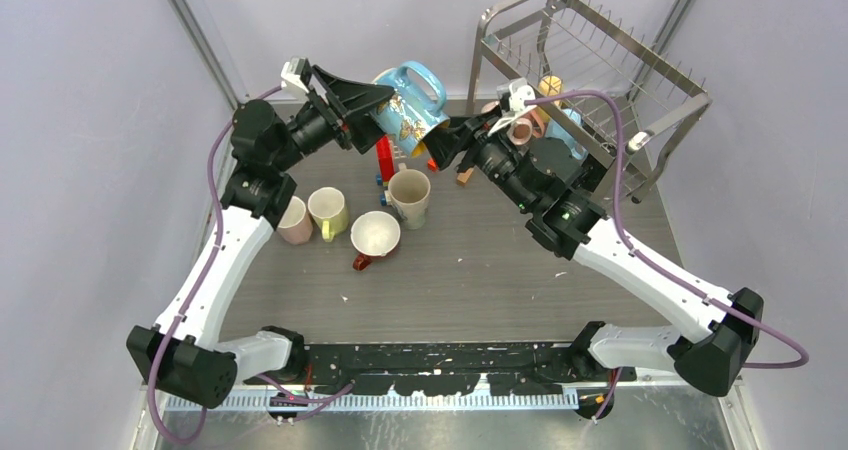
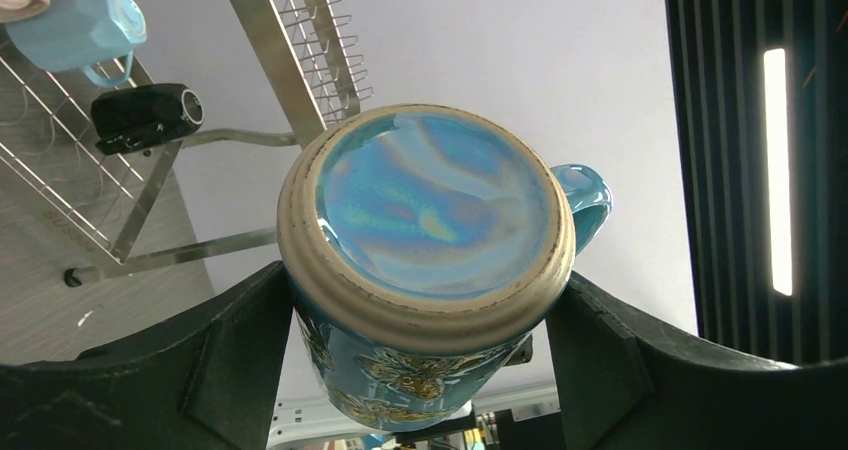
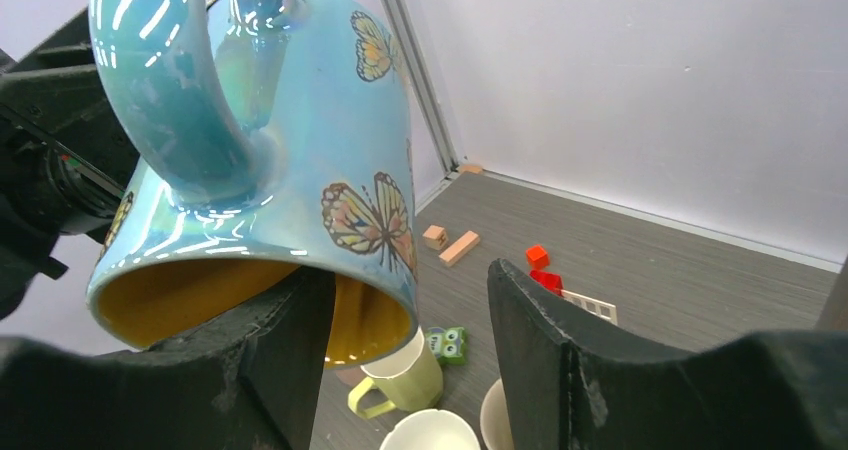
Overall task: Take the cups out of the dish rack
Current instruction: Place the cup at the center of the board.
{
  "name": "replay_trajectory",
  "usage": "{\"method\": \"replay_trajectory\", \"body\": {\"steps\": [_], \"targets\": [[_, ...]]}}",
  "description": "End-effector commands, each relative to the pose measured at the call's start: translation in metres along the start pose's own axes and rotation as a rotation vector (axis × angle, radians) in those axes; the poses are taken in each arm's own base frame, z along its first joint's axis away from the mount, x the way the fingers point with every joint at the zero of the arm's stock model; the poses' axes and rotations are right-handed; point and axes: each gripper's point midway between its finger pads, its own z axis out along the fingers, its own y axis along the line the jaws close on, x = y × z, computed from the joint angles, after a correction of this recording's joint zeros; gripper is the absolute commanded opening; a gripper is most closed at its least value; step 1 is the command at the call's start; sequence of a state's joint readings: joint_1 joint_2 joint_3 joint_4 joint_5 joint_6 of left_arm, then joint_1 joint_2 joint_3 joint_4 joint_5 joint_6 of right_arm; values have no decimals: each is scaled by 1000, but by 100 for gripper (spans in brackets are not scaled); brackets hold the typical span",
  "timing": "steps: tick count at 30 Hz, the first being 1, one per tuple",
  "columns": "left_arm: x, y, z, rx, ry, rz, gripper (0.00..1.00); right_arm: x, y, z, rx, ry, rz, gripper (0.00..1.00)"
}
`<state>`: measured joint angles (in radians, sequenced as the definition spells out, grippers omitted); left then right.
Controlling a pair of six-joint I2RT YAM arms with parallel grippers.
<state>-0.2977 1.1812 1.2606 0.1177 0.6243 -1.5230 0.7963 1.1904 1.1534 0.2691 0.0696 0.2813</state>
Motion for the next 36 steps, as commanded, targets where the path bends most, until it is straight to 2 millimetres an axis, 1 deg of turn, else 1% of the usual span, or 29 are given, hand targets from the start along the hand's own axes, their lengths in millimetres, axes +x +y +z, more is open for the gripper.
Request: {"method": "replay_trajectory", "body": {"steps": [1, 6, 11, 17, 21, 23, 27, 29, 32, 34, 36], "targets": [[9, -65, -20, 219, 5, 51, 0, -47, 20, 4, -71, -132, 38, 60], [9, -65, -23, 227, -2, 20, 0, -55, 28, 6, -104, -157, 70, 57], [8, -62, -25, 241, -12, -26, 0, -58, 33, 10, -121, -169, 116, 48], [8, -57, -25, 248, -12, -69, 0, -60, 33, 9, -112, -171, 143, 24], [8, -53, -26, 241, -15, -76, 0, -63, 33, 8, -101, -168, 154, 2], [8, -49, -26, 233, -20, -78, 0, -63, 33, 8, -96, -166, 157, 1], [7, -39, -25, 206, -30, -75, 17, -65, 30, 3, -70, -168, 166, 1], [6, -37, -24, 201, -40, -73, 29, -67, 29, 1, -62, -172, 170, 1], [5, -33, -23, 194, -48, -64, 44, -69, 25, -2, -38, -173, 176, 1], [3, -29, -22, 182, -56, -59, 57, -71, 23, -5, -23, -176, 177, 1], [2, -25, -22, 166, -65, -48, 66, -73, 20, -8, -7, -181, 180, 1]]}}
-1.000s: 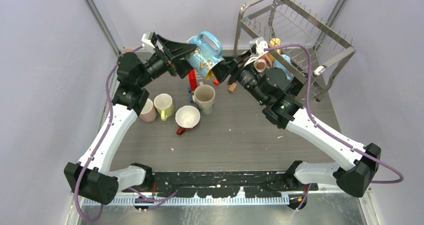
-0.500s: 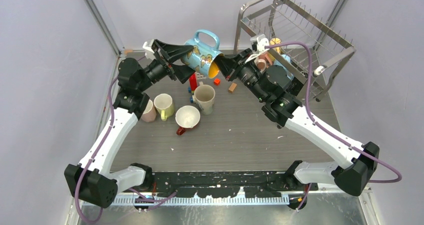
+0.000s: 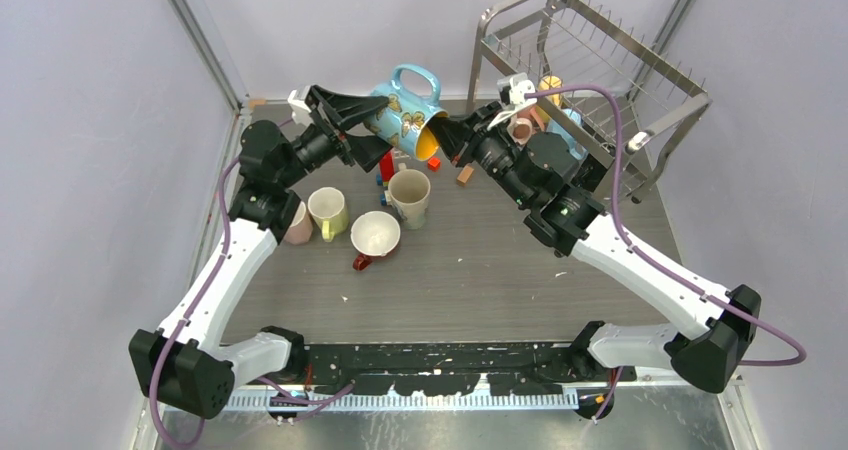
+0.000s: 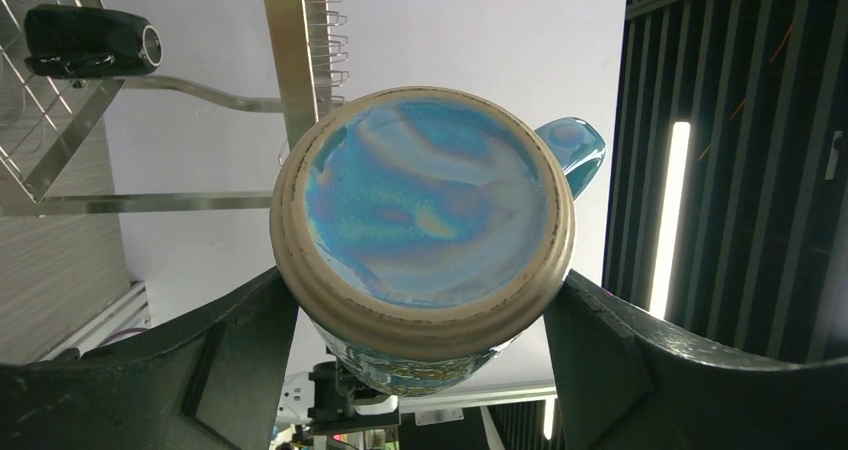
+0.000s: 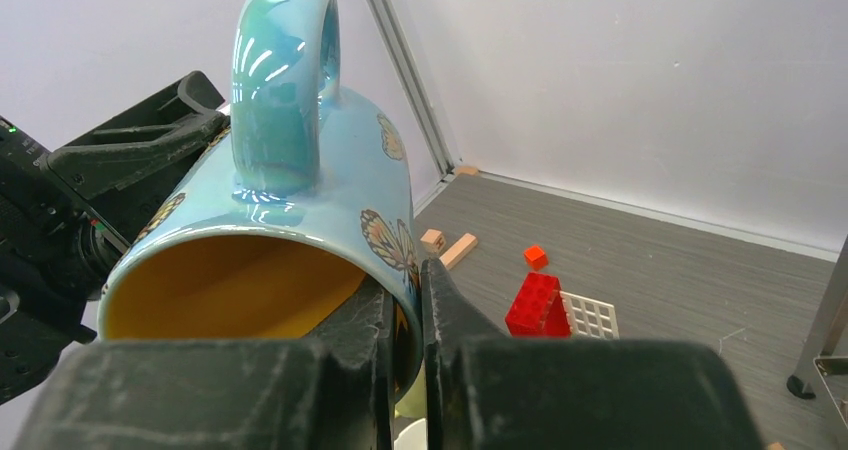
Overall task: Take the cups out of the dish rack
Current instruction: Place the cup at the center of the board.
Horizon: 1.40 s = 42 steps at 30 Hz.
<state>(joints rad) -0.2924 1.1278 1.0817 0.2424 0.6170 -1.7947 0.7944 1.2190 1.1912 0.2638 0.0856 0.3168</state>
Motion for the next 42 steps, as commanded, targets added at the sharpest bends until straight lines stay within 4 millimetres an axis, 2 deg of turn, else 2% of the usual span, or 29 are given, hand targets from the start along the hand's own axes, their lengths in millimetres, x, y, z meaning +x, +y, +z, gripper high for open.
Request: {"method": "replay_trajectory", "body": {"steps": [1, 4, 10, 20, 27, 32, 35, 42], "targets": [[9, -45, -12, 168, -32, 225, 72, -68, 21, -17, -17, -172, 148, 1], [6, -40, -10, 151, -42, 246, 82, -71, 16, -20, 14, -177, 153, 1], [2, -31, -8, 118, -59, 291, 91, -73, 4, -24, 86, -187, 170, 1], [-2, -16, -11, 39, -83, 376, 93, -76, -14, -30, 195, -193, 188, 1], [-2, -5, -25, -75, -112, 522, 98, -67, -24, -32, 271, -108, 151, 1], [-1, 2, -43, -160, -133, 639, 100, -42, -25, -35, 312, 54, 84, 1], [3, -8, -56, -179, -156, 715, 100, -29, -25, -38, 333, 128, 57, 1], [20, -69, -89, -135, -239, 894, 100, -4, -8, -36, 299, 243, 53, 1]]}}
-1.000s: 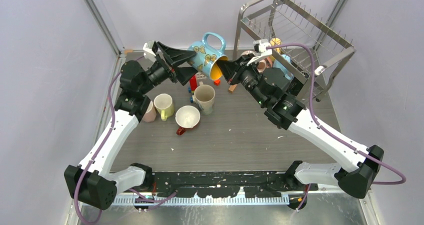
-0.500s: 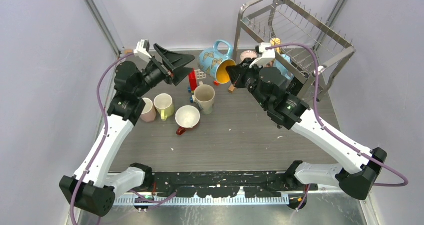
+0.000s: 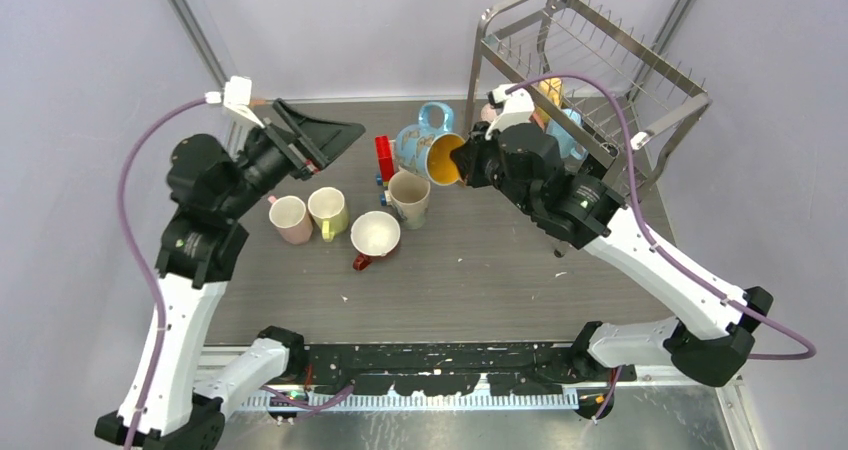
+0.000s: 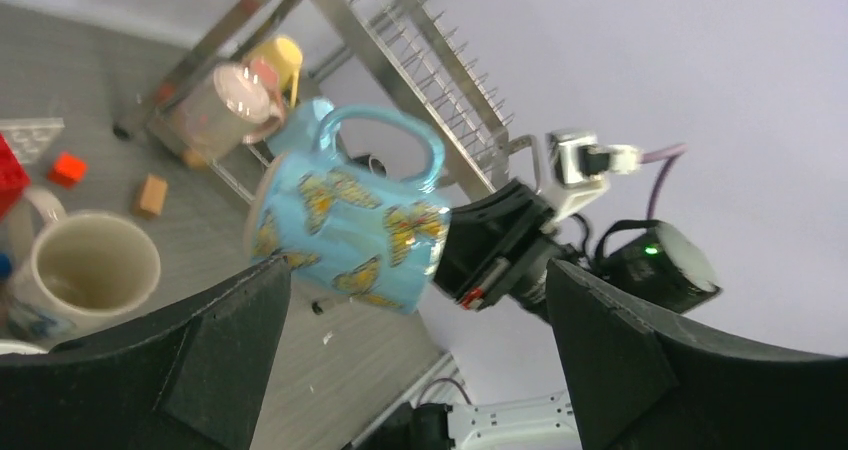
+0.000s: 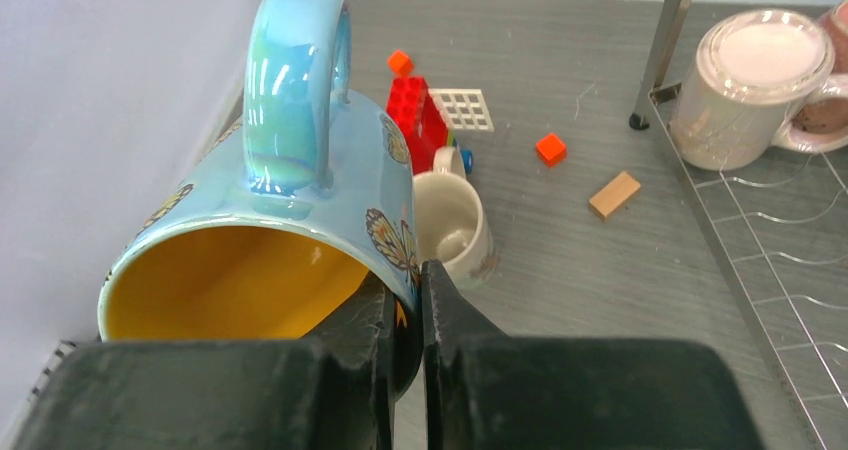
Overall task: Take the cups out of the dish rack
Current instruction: Place the cup at the center of the board.
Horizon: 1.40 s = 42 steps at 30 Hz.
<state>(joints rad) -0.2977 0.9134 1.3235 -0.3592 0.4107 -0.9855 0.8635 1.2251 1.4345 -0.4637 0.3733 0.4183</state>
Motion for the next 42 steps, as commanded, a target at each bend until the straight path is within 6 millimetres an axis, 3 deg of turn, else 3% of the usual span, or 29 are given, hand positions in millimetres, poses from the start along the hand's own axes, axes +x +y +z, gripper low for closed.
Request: {"method": "replay_trajectory", "body": {"steps": [1, 7, 12, 19, 26, 32, 42], "targets": [[-28, -39, -35, 27, -105, 168, 100, -40, 37, -10, -99, -88, 64, 1], [-46, -75, -56, 77, -171, 221, 100, -12, 79, 3, -173, 14, 22, 1], [-52, -89, -62, 108, -186, 232, 100, 22, 115, 20, -236, 125, -16, 1], [-51, -88, -59, 106, -173, 232, 100, 79, 167, 37, -331, 278, -107, 1], [-44, -75, -57, 70, -150, 240, 100, 136, 211, 51, -485, 441, -238, 1], [-38, -63, -54, 42, -127, 250, 100, 175, 221, 61, -573, 555, -382, 1], [-33, -54, -48, 25, -98, 269, 100, 216, 204, 93, -595, 603, -678, 1]]}}
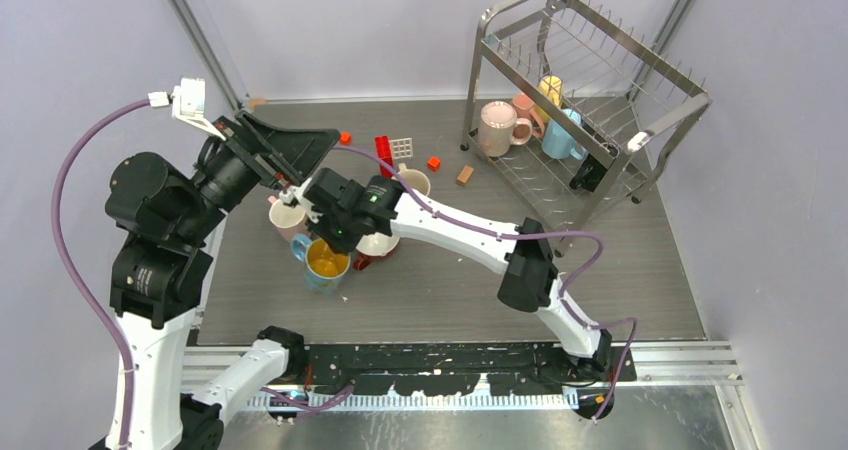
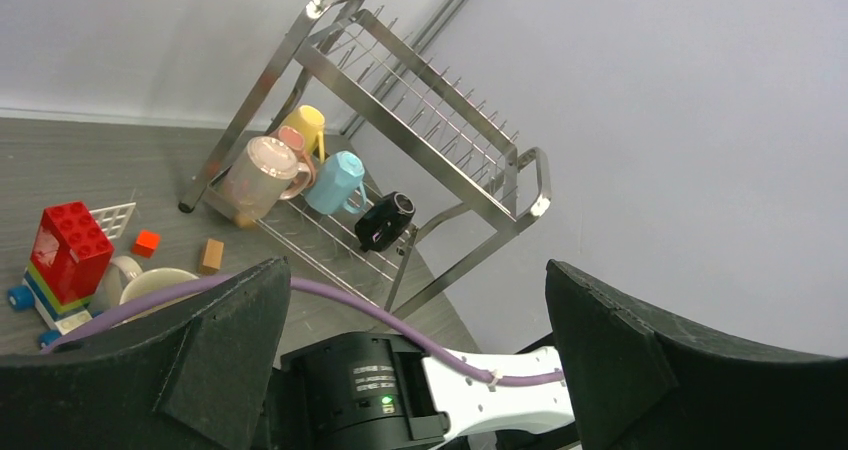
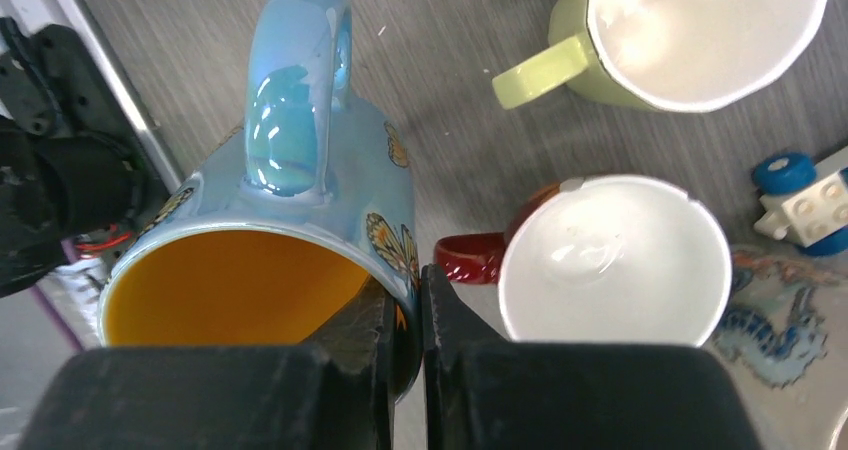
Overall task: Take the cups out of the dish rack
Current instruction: Place the cup at the center of the board.
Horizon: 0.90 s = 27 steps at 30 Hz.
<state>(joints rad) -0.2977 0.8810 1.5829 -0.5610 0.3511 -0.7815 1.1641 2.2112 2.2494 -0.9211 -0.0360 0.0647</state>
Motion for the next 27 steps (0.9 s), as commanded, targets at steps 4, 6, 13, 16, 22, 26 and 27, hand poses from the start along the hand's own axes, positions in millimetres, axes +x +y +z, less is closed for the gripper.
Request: {"method": "replay_trajectory", "body": {"steps": [4, 6, 13, 16, 22, 26, 27], "targets": [[0, 2, 0, -1, 7, 36, 100, -48, -6, -8, 24, -143, -178, 1], [0, 2, 0, -1, 9, 36, 100, -51, -14, 0, 62, -148, -190, 1], [-1, 4, 1, -12, 2, 37, 100, -53, -23, 23, 112, -159, -189, 1], [-1, 5, 2, -14, 3, 36, 100, -53, -25, 31, 119, -159, -190, 1], [0, 6, 3, -16, 2, 32, 100, -52, -28, 39, 135, -157, -182, 1], [1, 8, 5, -18, 3, 30, 100, -53, -28, 38, 140, -162, -173, 14], [1, 8, 6, -18, 4, 29, 100, -54, -28, 38, 140, -164, -169, 16]]}}
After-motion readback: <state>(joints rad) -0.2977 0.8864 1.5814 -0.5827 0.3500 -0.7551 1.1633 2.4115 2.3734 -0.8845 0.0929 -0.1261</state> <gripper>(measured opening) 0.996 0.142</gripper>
